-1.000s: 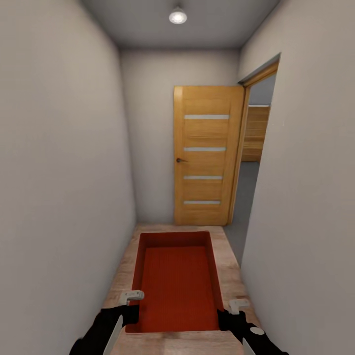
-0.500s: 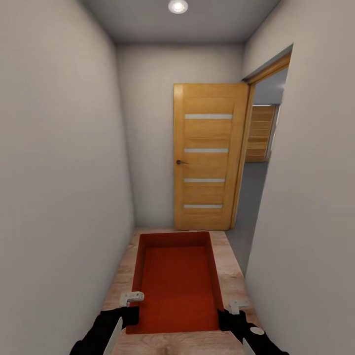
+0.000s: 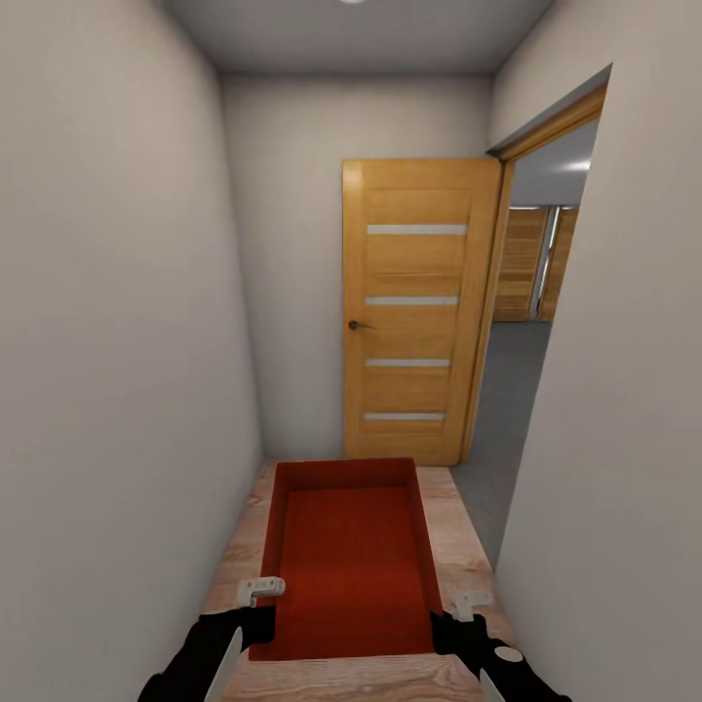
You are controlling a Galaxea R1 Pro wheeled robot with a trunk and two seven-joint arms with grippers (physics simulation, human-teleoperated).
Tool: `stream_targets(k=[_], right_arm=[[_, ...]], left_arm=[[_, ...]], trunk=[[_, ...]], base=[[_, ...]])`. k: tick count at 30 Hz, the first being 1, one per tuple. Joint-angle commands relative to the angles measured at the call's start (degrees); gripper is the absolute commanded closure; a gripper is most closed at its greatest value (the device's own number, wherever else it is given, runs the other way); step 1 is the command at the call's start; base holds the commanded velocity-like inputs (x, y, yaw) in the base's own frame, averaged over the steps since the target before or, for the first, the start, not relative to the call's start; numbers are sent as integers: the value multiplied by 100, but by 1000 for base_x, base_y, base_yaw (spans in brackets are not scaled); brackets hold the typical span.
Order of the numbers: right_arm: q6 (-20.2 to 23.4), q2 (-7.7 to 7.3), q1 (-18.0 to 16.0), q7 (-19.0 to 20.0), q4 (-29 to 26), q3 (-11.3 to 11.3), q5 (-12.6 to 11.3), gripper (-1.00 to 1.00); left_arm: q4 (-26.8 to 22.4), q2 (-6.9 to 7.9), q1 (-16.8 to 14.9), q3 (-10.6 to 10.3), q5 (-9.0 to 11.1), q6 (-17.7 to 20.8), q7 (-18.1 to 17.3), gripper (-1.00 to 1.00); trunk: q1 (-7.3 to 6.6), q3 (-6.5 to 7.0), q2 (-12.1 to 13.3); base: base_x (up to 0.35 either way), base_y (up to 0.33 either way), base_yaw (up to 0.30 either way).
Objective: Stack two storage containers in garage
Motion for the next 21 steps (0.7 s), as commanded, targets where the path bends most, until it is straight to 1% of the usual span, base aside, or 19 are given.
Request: stream_targets(k=[1, 21], right_arm=[[-21, -11, -1, 249, 22, 58, -39, 100], [-21, -10, -1, 249, 22, 58, -39, 100]], left_arm=[[-225, 18, -4, 19, -12, 21, -23, 100], [-227, 1, -4, 19, -15, 23, -22, 100]], trunk=[[5, -4, -4], [5, -4, -4]], base=[[323, 0, 0], [323, 0, 0]])
